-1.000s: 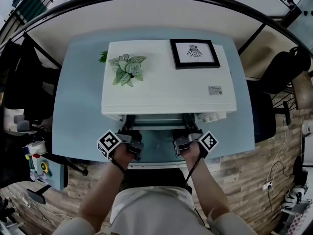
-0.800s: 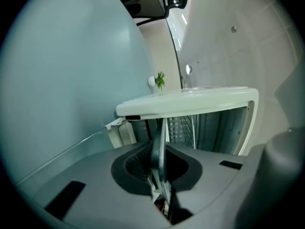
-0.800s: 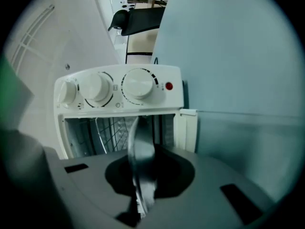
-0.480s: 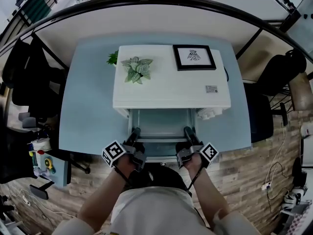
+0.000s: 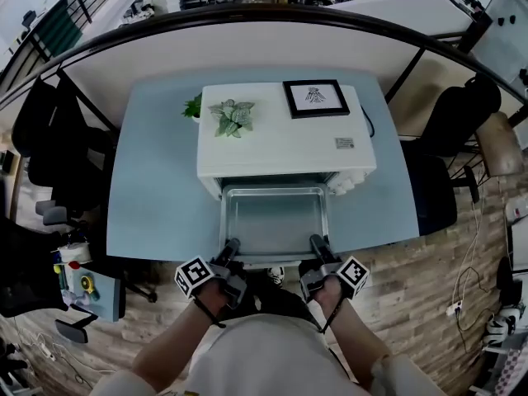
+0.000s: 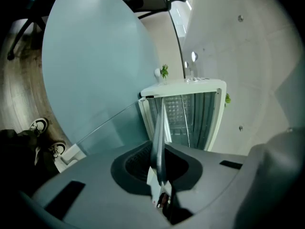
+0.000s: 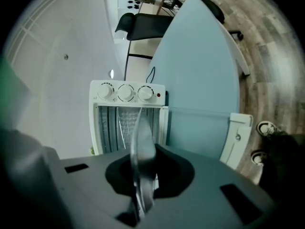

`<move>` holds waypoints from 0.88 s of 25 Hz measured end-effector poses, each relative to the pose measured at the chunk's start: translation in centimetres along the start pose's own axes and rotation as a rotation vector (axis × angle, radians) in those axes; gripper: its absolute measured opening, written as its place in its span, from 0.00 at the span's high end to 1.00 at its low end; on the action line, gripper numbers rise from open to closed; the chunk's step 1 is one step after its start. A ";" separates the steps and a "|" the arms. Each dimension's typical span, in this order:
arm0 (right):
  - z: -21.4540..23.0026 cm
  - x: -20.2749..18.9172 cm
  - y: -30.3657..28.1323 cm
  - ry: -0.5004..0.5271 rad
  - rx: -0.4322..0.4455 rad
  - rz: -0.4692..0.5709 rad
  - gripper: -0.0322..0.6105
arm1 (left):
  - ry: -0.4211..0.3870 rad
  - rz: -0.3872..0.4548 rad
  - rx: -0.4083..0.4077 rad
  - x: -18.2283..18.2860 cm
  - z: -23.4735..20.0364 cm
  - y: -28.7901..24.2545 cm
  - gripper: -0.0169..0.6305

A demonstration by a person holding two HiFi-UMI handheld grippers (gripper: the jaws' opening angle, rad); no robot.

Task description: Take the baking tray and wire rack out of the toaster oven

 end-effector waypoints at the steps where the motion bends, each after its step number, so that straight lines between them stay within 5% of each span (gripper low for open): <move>1: -0.5 -0.3 0.5 0.010 -0.006 -0.002 0.92 | -0.009 -0.012 0.002 -0.2 -0.2 0.4 0.92; 11: -4.3 -3.6 3.2 0.004 -0.006 -0.055 0.92 | -0.003 -0.046 -0.084 0.2 0.7 4.6 0.92; 17: -5.2 -7.6 2.9 0.015 -0.040 -0.176 0.93 | 0.029 -0.007 -0.113 1.8 -1.0 8.9 0.91; 22: -4.5 -11.6 1.4 -0.003 -0.066 -0.295 0.93 | 0.059 0.083 -0.045 3.9 -4.6 12.8 0.91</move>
Point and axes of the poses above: the fingertips, and each gripper's own axes: y backward along the fingers, z to its right, x out of its top, the point moved 6 cm from there along y, backward along the fingers, and after that the axes turned 15 degrees about x, right-handed, at the moved point
